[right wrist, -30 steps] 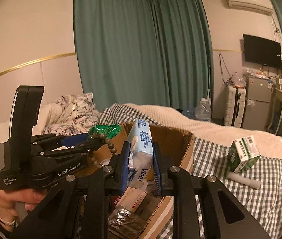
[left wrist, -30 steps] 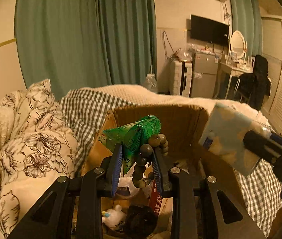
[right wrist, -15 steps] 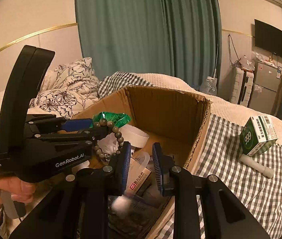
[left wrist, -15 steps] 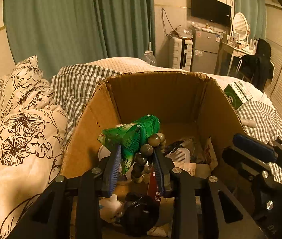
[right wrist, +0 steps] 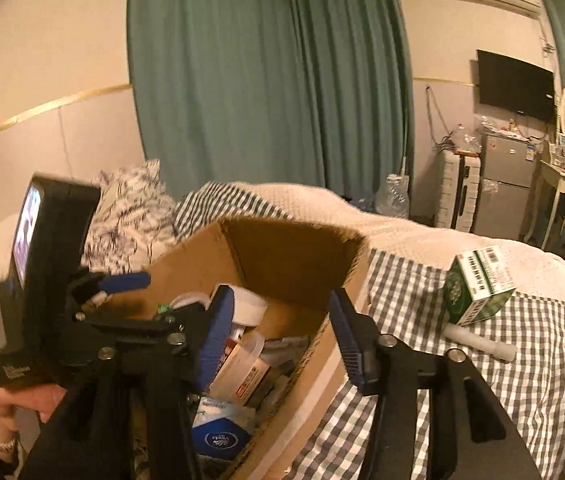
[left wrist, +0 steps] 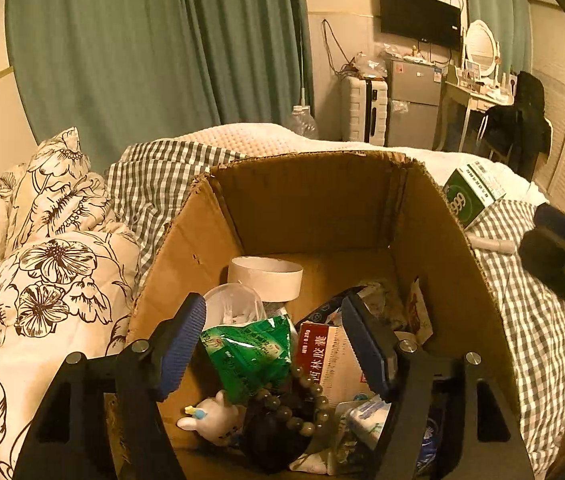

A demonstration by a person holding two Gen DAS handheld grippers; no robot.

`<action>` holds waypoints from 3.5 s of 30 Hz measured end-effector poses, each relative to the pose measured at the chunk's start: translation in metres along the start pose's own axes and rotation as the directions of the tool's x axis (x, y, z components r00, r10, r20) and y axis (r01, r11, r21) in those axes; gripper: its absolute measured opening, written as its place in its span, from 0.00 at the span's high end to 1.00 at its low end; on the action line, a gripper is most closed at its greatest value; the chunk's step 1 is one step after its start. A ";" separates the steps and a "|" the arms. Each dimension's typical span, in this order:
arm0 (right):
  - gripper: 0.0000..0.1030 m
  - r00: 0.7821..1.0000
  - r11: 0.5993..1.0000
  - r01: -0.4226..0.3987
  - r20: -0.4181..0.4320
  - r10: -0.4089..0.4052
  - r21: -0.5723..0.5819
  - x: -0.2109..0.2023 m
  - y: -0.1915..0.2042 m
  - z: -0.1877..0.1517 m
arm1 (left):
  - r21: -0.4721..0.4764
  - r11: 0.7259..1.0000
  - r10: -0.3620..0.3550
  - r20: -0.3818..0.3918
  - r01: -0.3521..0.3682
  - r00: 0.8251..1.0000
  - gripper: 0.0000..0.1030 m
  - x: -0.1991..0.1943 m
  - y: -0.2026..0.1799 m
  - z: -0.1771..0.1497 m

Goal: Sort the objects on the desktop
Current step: 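Move both tools back toward the medicine box and white cylinder, then grasp the green-and-white medicine box with the left tool while the right grasps the white cylinder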

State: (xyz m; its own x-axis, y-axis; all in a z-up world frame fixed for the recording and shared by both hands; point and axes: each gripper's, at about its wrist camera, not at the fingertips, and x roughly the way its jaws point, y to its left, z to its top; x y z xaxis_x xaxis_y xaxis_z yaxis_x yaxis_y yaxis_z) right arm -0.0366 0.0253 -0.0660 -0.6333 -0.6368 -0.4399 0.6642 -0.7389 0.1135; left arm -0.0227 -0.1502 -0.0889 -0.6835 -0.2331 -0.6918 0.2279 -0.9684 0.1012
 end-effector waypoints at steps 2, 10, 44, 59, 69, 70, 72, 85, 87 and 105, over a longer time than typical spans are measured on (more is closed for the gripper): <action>0.49 1.000 1.000 0.011 0.015 -0.011 0.007 -0.007 -0.003 0.005 | -0.010 1.000 -0.004 0.007 0.004 1.000 0.26 -0.003 0.000 0.001; 0.38 0.995 0.998 0.044 0.090 -0.047 0.036 -0.044 -0.010 0.022 | -0.037 0.999 -0.020 0.076 0.023 0.997 0.22 -0.030 -0.007 0.008; 0.04 0.936 0.973 0.227 0.264 -0.231 0.047 -0.172 -0.059 0.052 | 0.007 0.980 -0.188 0.372 0.200 0.909 0.00 -0.127 -0.077 0.017; 0.00 0.922 0.947 0.311 0.217 -0.321 0.079 -0.161 -0.141 0.024 | 0.070 0.965 -0.263 0.311 0.254 0.913 0.00 -0.100 -0.133 0.035; 0.00 0.966 0.963 0.252 0.031 -0.256 0.101 -0.104 -0.200 -0.007 | 0.293 0.926 -0.303 0.197 0.239 0.932 0.00 -0.063 -0.185 0.072; 0.00 0.969 0.963 0.247 0.000 -0.248 0.106 -0.094 -0.208 -0.012 | 0.320 0.916 -0.308 0.182 0.240 0.934 0.00 -0.058 -0.189 0.076; 0.00 0.971 0.964 0.238 -0.051 -0.234 0.115 -0.075 -0.223 -0.021 | 0.382 0.894 -0.309 0.149 0.234 0.939 0.00 -0.044 -0.202 0.084; 0.02 0.925 0.970 0.241 -0.311 -0.220 0.031 0.031 -0.270 -0.056 | 0.677 0.703 -0.256 -0.046 0.219 0.966 0.00 0.076 -0.269 0.106; 0.07 0.923 0.972 0.235 -0.314 -0.220 0.009 0.044 -0.269 -0.054 | 0.701 0.663 -0.263 -0.110 0.262 0.959 0.00 0.092 -0.276 0.104; 0.65 0.894 0.982 0.187 -0.408 -0.184 -0.034 0.088 -0.268 -0.092 | 0.753 0.589 -0.144 -0.259 0.293 0.955 0.00 0.188 -0.325 0.118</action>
State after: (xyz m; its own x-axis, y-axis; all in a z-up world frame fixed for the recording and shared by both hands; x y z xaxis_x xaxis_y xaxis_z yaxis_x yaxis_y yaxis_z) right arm -0.2338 0.1879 -0.2175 -0.5266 -0.3431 -0.7778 0.5472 -0.8370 -0.0012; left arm -0.3071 0.1100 -0.1670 -0.5062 -0.0598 -0.8604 -0.5885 -0.7053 0.3953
